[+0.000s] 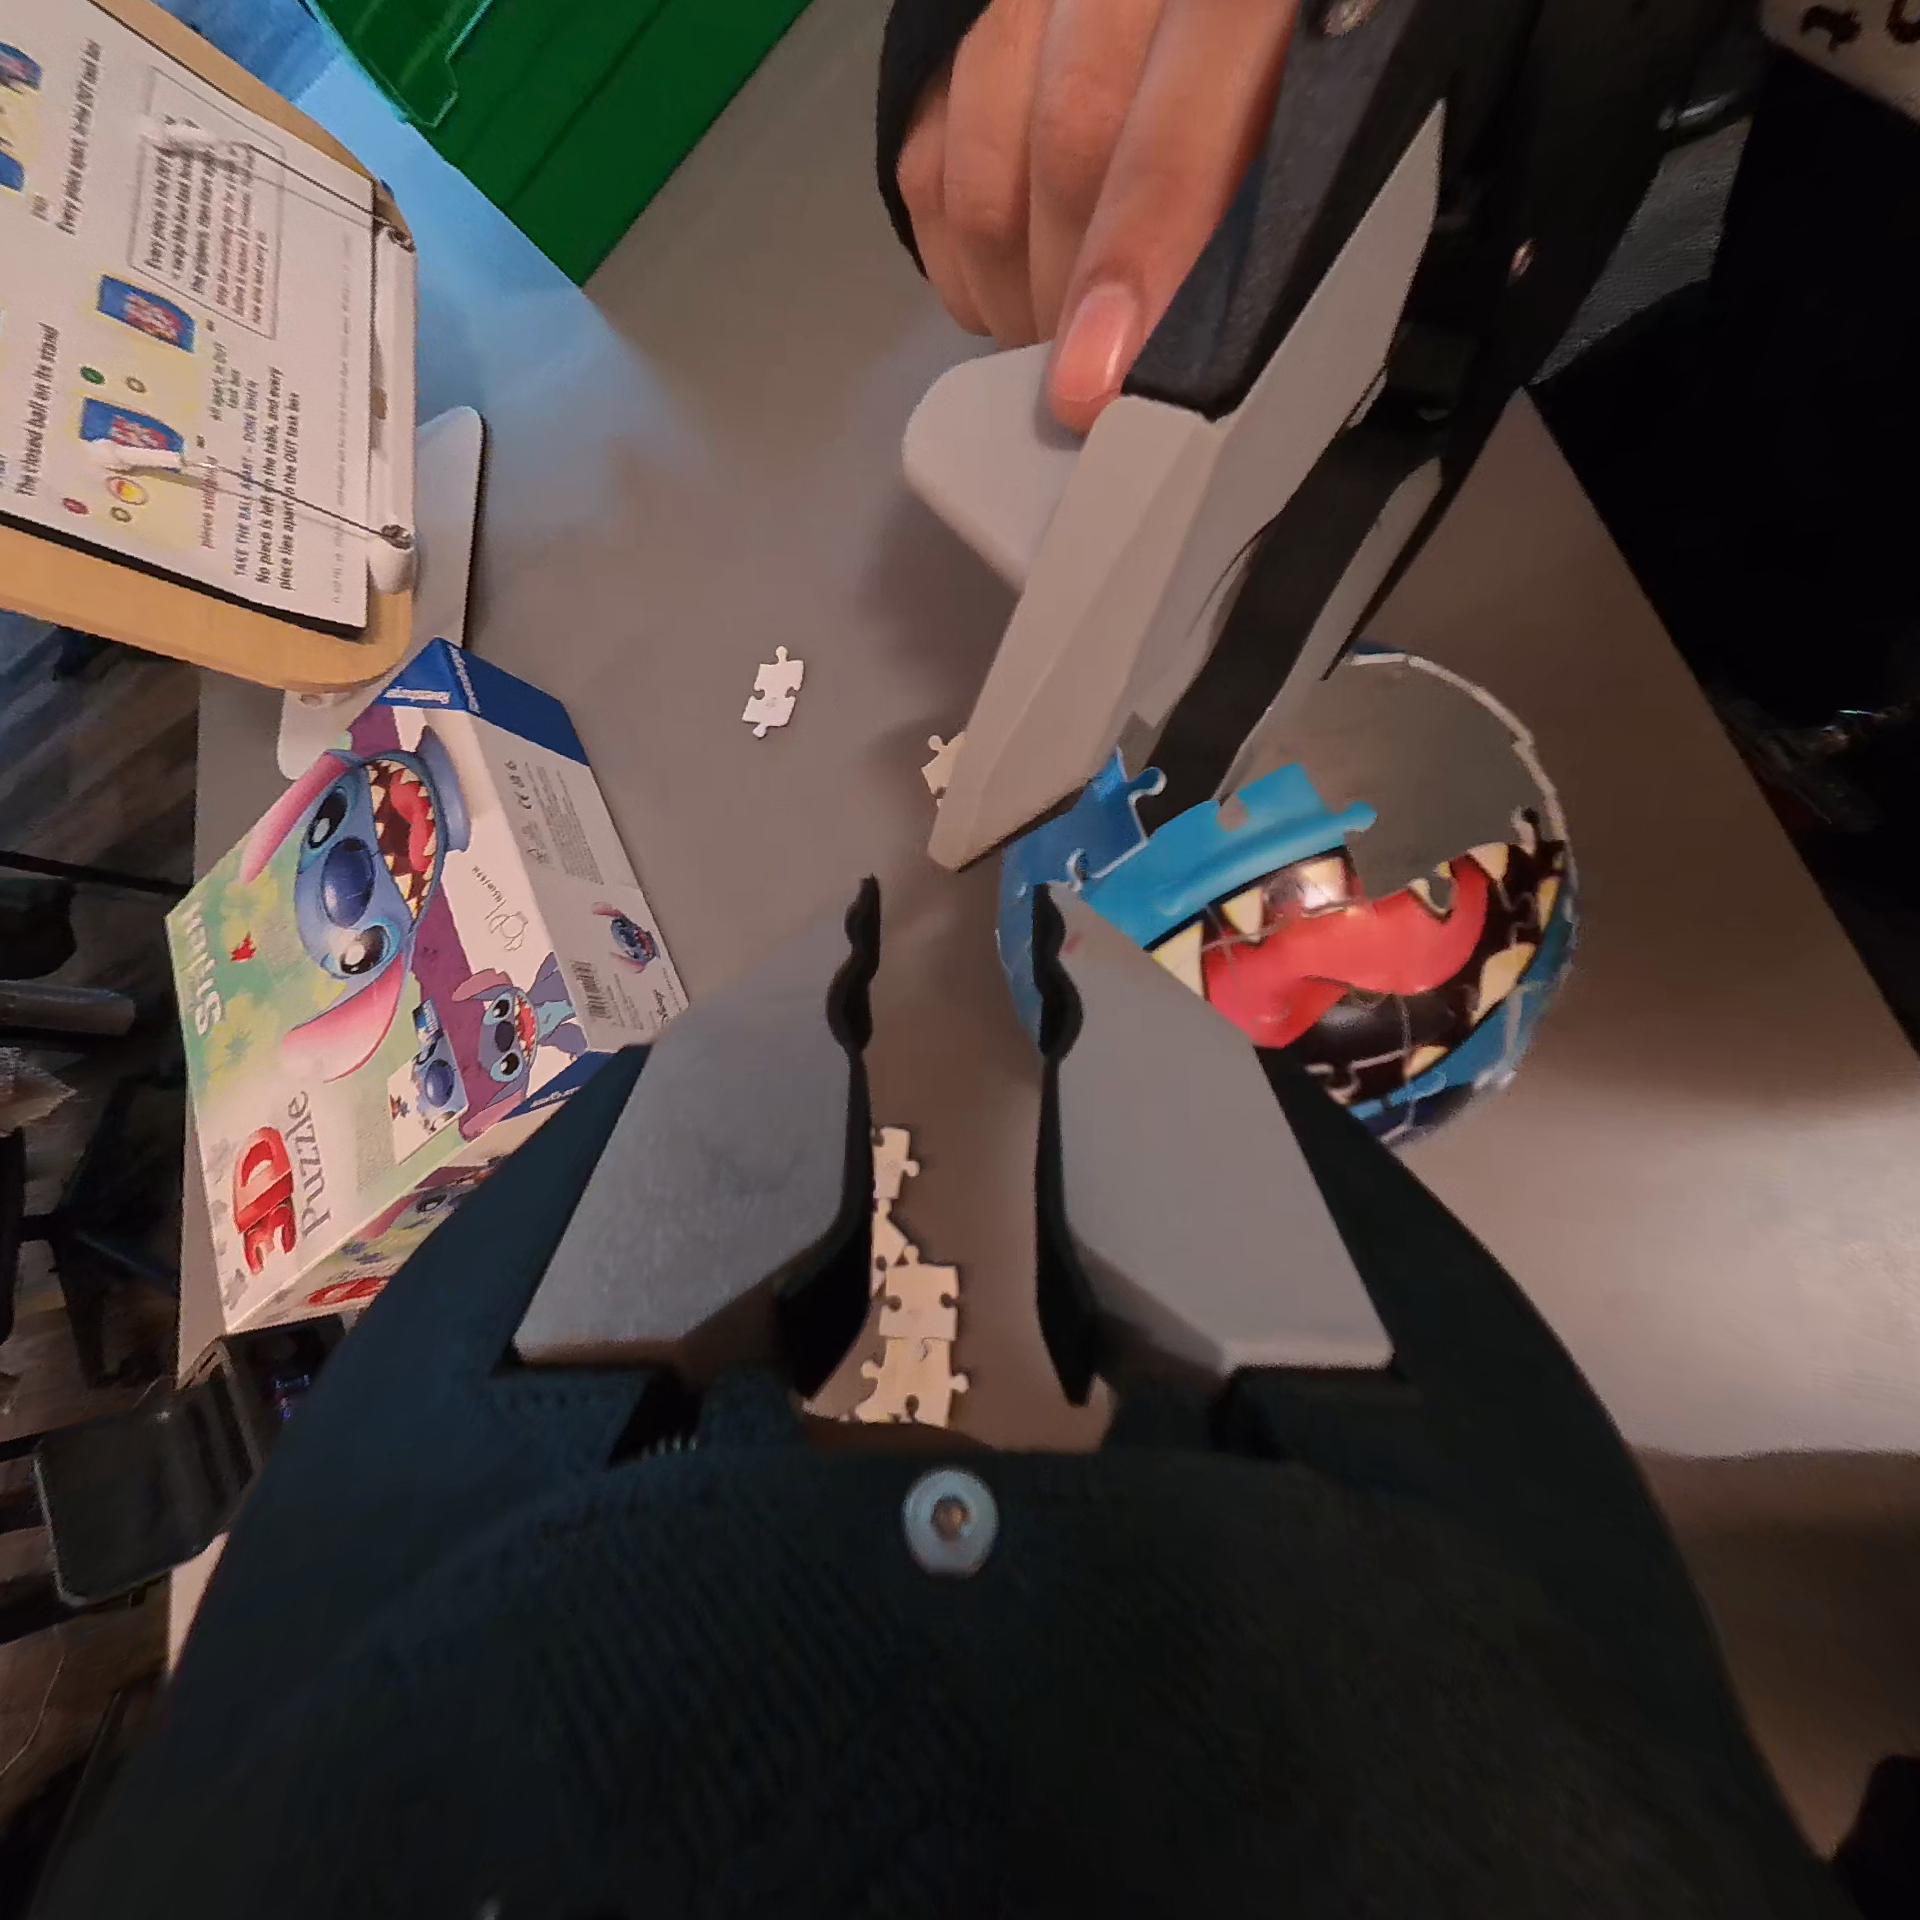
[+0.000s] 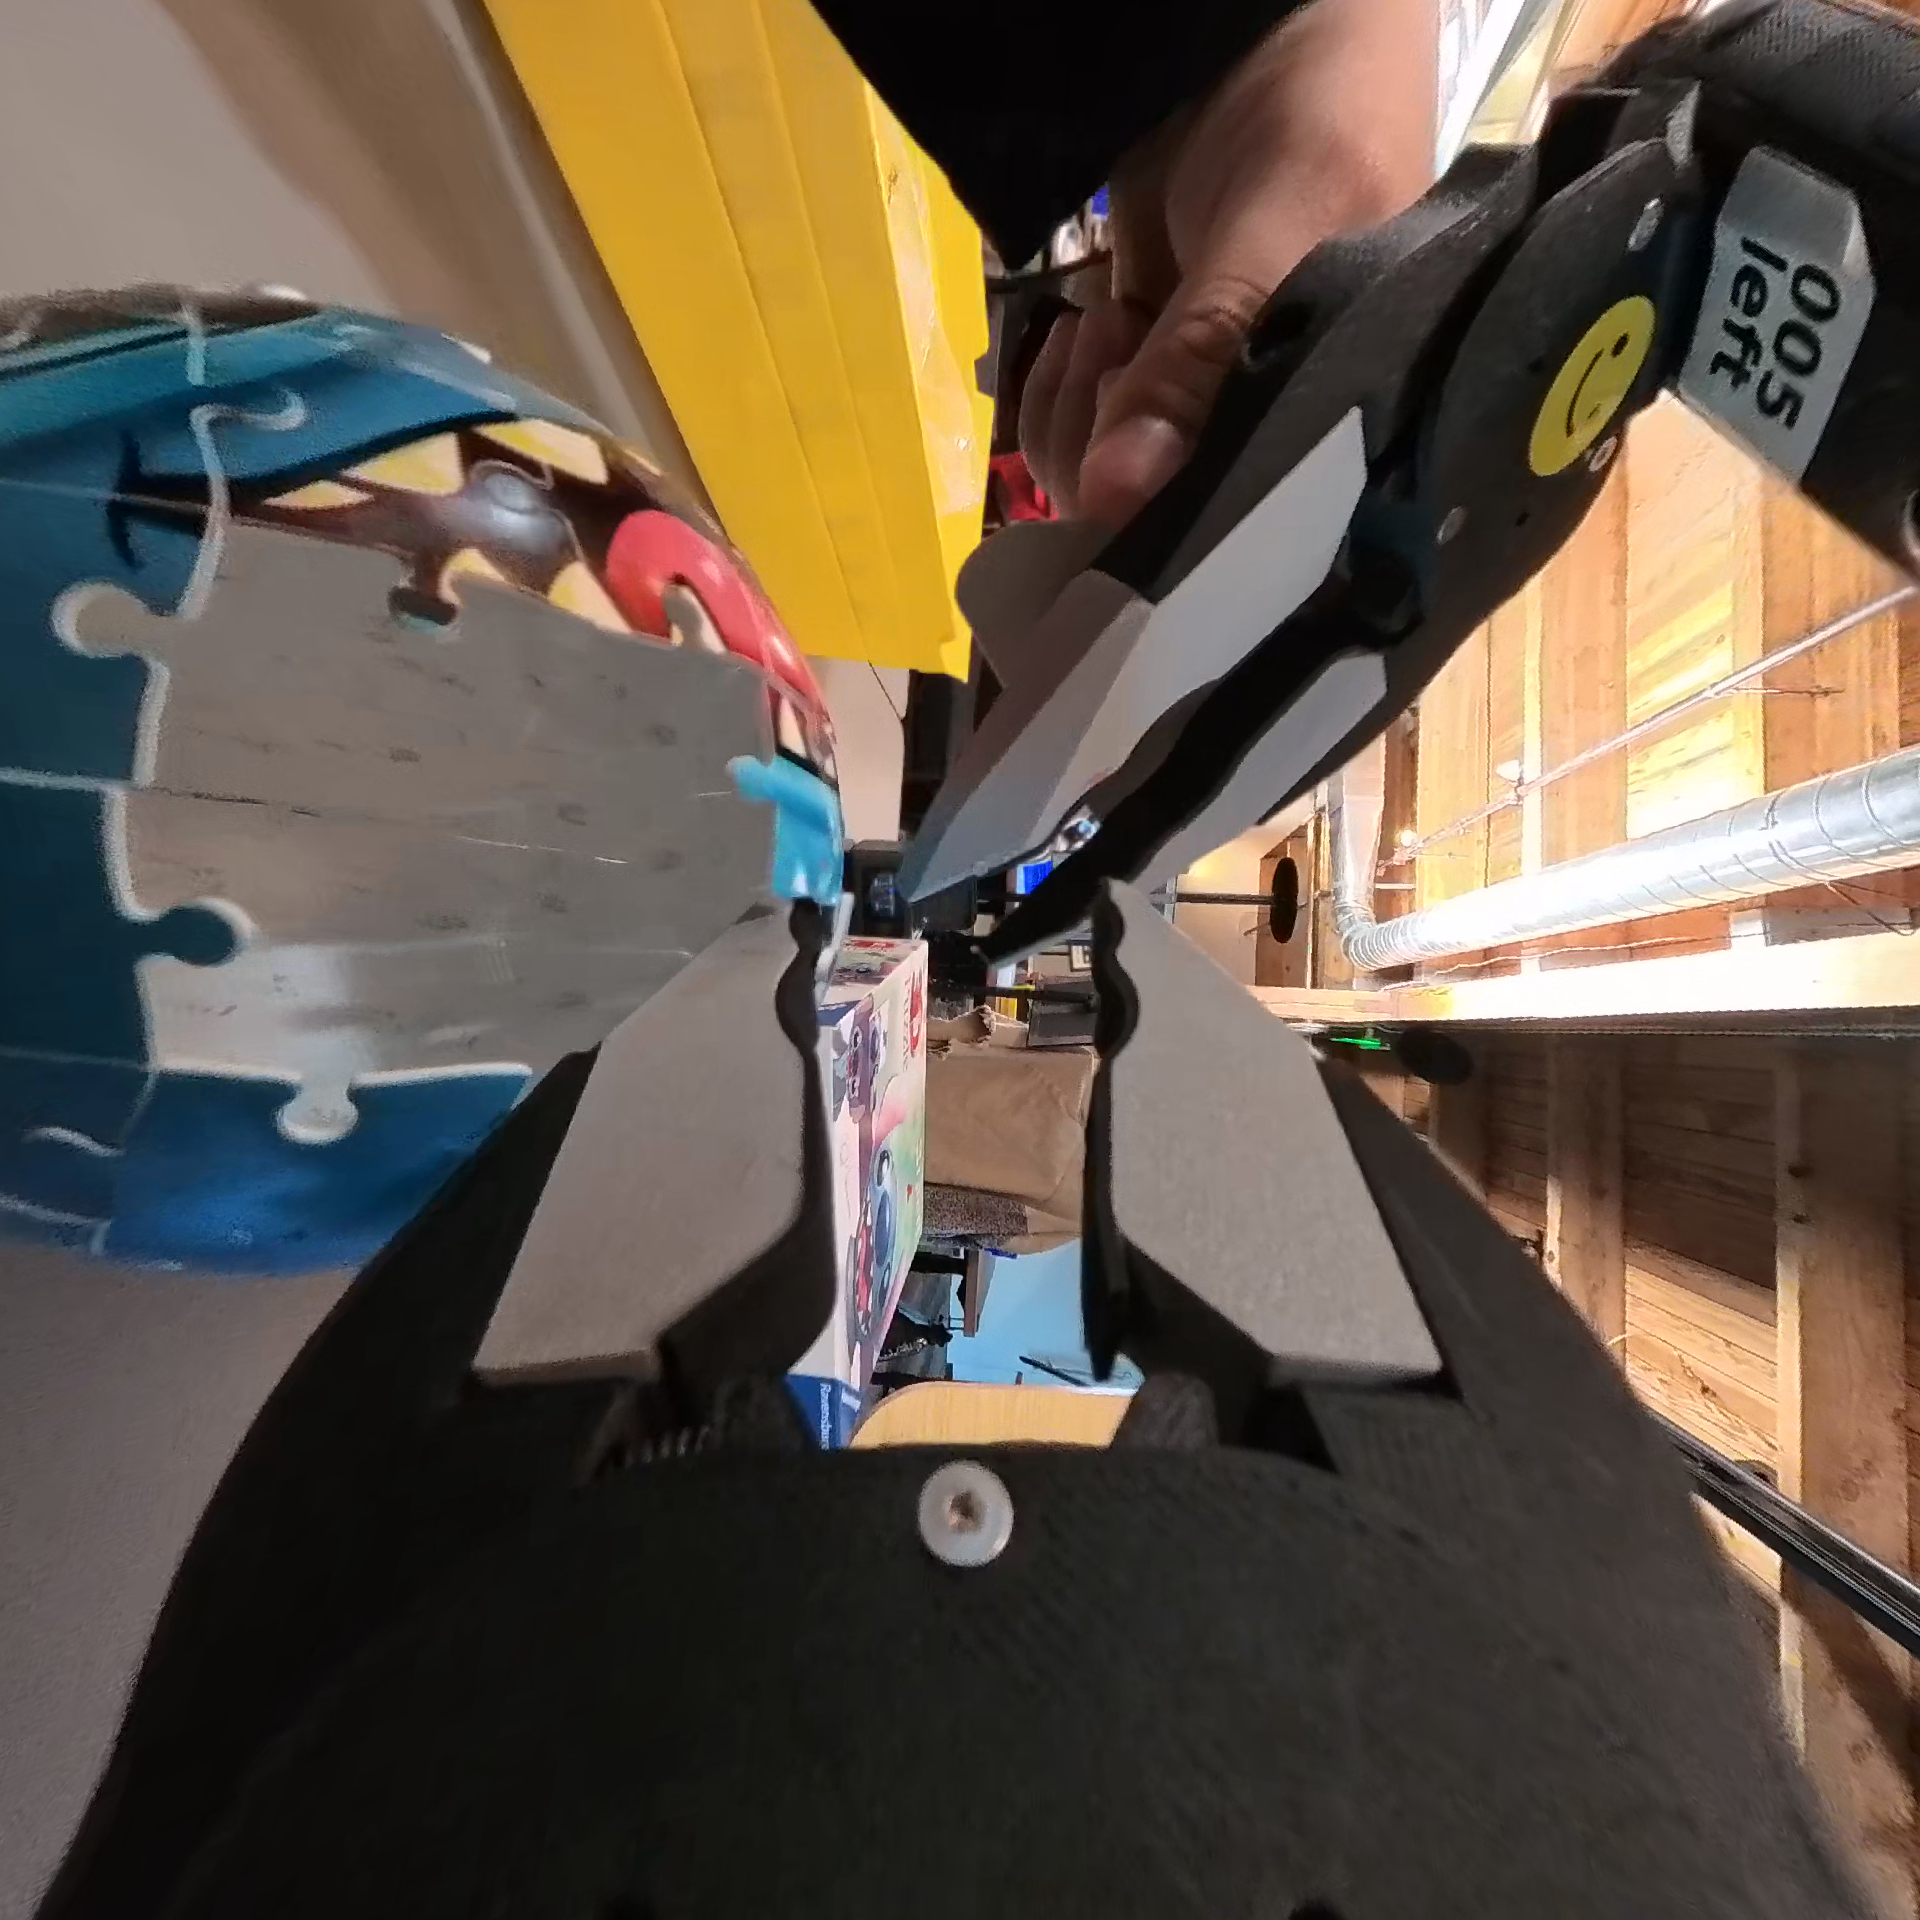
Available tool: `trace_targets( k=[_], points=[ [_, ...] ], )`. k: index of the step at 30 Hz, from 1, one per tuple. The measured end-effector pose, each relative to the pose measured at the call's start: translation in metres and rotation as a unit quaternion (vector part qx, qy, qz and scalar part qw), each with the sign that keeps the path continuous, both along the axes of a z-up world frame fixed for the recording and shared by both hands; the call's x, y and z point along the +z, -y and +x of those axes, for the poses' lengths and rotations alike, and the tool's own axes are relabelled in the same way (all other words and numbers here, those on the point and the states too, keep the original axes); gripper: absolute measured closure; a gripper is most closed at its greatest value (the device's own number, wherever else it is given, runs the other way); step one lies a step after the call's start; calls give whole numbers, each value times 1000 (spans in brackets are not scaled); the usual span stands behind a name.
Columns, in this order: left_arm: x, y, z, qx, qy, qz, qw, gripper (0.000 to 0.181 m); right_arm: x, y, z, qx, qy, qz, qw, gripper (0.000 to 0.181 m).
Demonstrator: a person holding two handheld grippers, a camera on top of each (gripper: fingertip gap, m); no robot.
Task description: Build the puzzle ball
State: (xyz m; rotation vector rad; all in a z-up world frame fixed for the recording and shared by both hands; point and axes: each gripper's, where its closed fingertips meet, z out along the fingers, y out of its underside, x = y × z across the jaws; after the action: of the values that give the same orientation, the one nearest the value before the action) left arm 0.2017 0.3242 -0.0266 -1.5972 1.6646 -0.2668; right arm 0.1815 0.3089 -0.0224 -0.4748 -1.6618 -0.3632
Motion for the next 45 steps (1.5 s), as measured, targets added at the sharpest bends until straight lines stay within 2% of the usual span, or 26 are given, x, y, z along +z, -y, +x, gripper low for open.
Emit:
trace_targets(
  k=[9, 16, 33, 45],
  points=[
    [5, 0, -5, 6, 5, 5, 1000, 154, -6, 0, 2, 8, 12, -2, 1000, 152],
    [2, 0, -4, 5, 0, 3, 1000, 155, -16, -1, 4, 10, 35, 0, 999, 175],
    [5, 2, -6, 6, 3, 4, 1000, 155, -16, 1, 7, 20, 38, 19, 999, 180],
    [-4, 0, -13, 21, -17, -8, 1000, 154, -16, 2, 7, 21, 38, 5, 999, 180]
  ],
)
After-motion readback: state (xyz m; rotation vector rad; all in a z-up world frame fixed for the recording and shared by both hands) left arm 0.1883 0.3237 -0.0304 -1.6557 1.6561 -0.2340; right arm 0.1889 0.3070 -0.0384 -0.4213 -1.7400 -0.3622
